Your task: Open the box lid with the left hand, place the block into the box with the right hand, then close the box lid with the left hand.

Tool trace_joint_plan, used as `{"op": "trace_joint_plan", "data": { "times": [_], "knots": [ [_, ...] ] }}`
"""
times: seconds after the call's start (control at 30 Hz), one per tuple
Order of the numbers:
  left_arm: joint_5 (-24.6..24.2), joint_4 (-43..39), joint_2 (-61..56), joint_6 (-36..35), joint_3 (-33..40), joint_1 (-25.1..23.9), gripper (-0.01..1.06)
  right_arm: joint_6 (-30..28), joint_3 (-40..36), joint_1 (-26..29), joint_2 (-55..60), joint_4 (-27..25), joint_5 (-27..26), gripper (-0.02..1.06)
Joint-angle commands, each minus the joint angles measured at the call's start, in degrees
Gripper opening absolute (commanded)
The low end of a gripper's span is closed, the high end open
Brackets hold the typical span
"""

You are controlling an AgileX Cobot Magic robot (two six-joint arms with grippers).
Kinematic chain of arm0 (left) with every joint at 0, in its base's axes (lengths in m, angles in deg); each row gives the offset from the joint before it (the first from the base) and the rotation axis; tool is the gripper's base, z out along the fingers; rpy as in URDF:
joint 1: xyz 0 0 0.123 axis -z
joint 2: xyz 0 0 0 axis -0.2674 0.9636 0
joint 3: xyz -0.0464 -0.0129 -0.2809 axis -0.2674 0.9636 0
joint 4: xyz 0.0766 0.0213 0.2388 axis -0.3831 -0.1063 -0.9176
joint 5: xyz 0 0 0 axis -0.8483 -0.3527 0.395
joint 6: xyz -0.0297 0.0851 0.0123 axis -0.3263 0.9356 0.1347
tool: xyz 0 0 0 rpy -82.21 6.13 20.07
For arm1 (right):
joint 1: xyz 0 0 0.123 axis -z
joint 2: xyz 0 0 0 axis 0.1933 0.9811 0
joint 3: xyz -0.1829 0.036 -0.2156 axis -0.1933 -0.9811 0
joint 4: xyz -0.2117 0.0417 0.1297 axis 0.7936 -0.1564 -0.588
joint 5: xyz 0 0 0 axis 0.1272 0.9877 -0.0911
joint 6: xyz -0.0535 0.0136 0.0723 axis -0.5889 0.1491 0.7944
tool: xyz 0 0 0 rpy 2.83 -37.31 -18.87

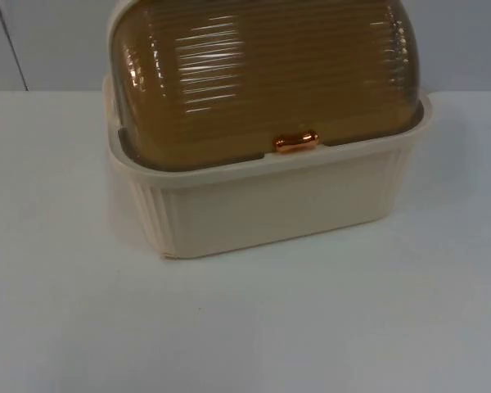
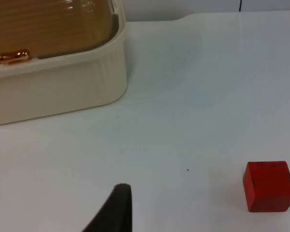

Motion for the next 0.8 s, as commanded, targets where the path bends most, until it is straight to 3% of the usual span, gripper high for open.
{"op": "trace_joint_plan", "data": {
  "times": [0.0, 0.17, 0.77],
  "knots": [
    [0.48, -1.76, -0.2, -0.27, 0.22, 0.3, 1.05, -0.47, -0.16, -0.13, -0.16, 0.01, -0.23, 1.05],
    [0.72, -5.12, -0.2, -0.27, 0.22, 0.3, 1.05, -0.47, -0.16, -0.13, -0.16, 0.01, -0.23, 1.05],
    [0.72, -3.99, -0.2, -0.27, 0.22, 0.3, 1.05, -0.47, -0.16, -0.13, -0.16, 0.11, -0.23, 1.05]
  ]
}}
